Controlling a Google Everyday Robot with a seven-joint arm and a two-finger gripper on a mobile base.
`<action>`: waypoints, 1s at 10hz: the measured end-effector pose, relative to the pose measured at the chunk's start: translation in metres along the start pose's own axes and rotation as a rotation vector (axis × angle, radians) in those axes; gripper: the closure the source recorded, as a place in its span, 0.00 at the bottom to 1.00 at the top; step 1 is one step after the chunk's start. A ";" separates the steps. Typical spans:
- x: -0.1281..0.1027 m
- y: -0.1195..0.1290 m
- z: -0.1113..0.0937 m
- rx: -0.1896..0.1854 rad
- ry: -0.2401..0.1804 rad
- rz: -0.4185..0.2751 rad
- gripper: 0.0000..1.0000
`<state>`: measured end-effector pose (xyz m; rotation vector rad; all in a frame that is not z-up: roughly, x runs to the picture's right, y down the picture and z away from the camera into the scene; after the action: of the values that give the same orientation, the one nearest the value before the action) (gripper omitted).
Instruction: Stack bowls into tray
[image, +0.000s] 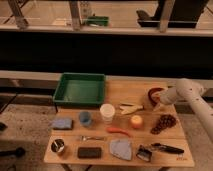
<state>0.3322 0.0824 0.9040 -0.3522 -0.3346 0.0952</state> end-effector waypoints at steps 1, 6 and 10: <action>0.006 0.002 0.000 -0.001 0.011 0.010 0.71; 0.018 0.004 -0.011 0.010 0.045 0.022 1.00; -0.025 -0.030 -0.045 0.082 0.000 -0.068 1.00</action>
<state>0.3252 0.0363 0.8670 -0.2590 -0.3413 0.0423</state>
